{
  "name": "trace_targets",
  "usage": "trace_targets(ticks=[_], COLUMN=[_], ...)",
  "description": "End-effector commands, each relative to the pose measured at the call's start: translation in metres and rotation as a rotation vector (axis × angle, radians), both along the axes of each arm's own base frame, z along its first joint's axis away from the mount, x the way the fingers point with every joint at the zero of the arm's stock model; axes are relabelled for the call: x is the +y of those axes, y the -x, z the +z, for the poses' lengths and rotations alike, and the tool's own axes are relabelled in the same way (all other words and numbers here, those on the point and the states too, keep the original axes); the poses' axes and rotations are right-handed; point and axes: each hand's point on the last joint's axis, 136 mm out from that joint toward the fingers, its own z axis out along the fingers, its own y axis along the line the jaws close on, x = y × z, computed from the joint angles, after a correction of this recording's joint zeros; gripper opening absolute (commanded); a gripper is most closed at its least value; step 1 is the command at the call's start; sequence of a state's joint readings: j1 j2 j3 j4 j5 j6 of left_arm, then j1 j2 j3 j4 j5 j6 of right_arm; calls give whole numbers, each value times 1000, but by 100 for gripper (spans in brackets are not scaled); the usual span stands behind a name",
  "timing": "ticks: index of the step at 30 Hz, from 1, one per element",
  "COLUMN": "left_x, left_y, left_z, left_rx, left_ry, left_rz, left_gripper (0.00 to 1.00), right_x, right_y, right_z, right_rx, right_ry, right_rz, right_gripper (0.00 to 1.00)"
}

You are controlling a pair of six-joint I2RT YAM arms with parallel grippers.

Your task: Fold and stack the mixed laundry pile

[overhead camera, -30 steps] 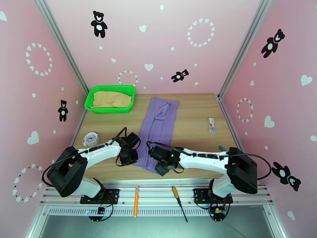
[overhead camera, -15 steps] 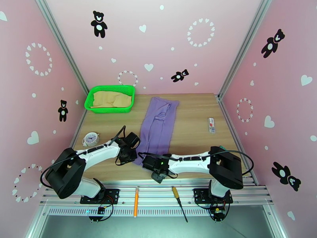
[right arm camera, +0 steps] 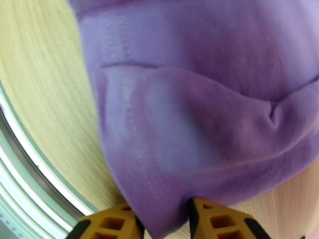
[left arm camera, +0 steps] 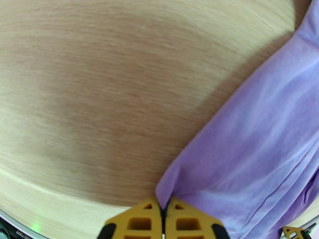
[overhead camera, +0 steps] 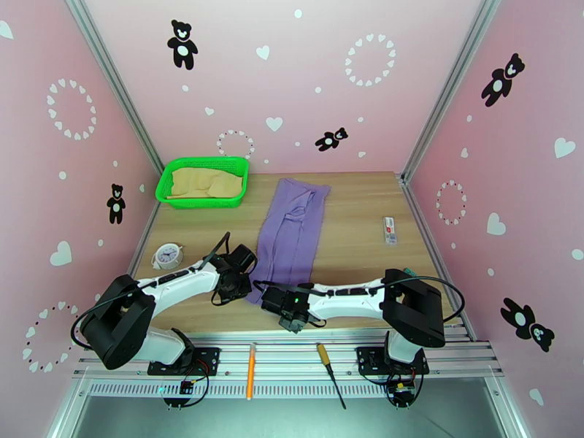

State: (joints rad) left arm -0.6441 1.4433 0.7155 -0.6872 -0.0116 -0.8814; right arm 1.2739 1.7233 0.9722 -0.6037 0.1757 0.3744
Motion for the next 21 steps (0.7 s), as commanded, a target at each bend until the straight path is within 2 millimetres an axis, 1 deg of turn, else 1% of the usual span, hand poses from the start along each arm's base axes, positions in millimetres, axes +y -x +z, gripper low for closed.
trace_targets(ticks=[1,3,5,6,8,14,18,21], left_x=[21,21,21,22,23,26,21,17], left_y=[14,15,17,18,21,28,23,16], left_z=[-10,-8,-4,-2,5,30,44,51], left_rx=[37,39,38,38,32,-5,-32,-46], left_ry=[-77,-74,-67,-63,-55,-11,19,18], left_rz=[23,22,20,21,27,41,41,31], left_gripper=[8,8,4,0,0,0,0,0], right_x=[-2,-4,-5,-5,-4,-2,3,6], right_y=[5,7,9,9,12,16,18,12], right_z=[-15,-17,-16,-14,-8,25,42,51], right_rx=[36,46,56,58,67,76,84,93], right_ry=[31,35,37,35,21,-27,-54,-73], right_rz=[1,2,6,7,15,62,95,95], right_gripper=[29,19,10,0,0,0,0,0])
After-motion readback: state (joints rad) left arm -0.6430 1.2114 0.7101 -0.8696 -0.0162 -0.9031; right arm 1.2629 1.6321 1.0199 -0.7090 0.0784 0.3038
